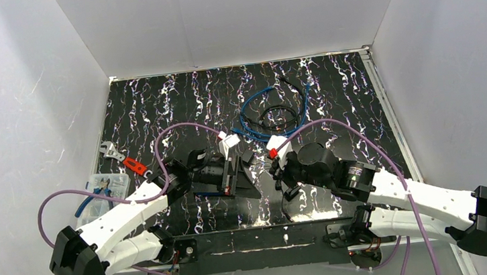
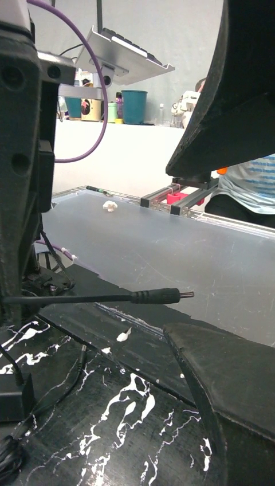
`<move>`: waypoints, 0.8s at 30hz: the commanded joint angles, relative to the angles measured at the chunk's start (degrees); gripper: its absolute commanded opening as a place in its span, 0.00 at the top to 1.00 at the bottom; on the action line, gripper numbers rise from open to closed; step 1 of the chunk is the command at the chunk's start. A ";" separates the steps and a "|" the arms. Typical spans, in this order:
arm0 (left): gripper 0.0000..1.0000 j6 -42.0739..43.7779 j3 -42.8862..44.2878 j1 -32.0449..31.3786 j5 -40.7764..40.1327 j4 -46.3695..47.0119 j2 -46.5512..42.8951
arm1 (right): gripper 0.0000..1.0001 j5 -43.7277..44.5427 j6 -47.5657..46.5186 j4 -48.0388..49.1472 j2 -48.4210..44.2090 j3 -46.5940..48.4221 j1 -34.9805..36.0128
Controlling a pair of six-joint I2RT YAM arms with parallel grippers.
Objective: Insert the plug into the switch port
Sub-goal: Pick up the power from the center of the board.
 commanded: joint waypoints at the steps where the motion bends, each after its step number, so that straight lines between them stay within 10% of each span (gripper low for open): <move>1: 0.03 -0.56 -1.28 -0.07 -1.40 0.38 -2.58 | 0.99 3.90 2.30 2.30 0.07 2.04 0.13; 24: 0.43 0.18 -1.35 -0.08 -0.76 -0.11 -2.25 | 0.99 3.66 4.67 2.47 0.20 2.48 0.16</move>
